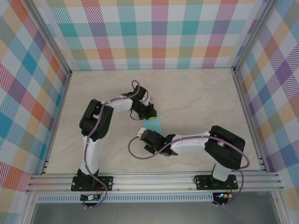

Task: Fold a paper plane with a square sheet of paper (fold left side to right side)
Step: Third fold the triangle at the center of the table.

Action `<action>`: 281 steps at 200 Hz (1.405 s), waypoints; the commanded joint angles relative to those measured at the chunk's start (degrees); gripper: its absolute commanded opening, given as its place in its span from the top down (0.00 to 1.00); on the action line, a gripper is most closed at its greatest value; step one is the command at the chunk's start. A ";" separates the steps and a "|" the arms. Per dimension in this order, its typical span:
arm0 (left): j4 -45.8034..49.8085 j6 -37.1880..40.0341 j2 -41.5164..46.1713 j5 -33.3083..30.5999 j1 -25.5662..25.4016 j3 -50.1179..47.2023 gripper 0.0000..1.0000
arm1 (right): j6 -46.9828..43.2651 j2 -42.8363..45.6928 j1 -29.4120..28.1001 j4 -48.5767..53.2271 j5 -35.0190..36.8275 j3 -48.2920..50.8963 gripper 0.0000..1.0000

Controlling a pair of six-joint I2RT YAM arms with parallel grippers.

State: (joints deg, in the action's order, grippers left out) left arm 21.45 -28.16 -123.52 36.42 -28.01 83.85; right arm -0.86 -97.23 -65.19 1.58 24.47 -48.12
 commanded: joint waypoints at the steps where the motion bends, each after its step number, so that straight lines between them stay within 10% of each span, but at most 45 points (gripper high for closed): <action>1: 2.61 1.73 -1.87 -0.33 -0.32 1.39 0.93 | 1.94 1.16 1.07 1.29 -3.44 -1.39 1.00; 158: 4.65 4.63 -4.75 -3.38 -1.08 0.41 0.98 | 14.05 4.12 18.84 0.71 -31.19 0.13 1.00; 281: 5.20 4.60 -4.97 -3.67 -1.52 0.96 0.98 | 17.03 -1.32 22.60 5.49 -31.24 -3.47 1.00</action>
State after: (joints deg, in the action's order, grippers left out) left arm 23.00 -24.56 -125.19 36.58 -28.27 85.21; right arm 14.74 -97.82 -43.09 5.45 -6.31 -49.63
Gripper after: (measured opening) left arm 0.043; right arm 0.045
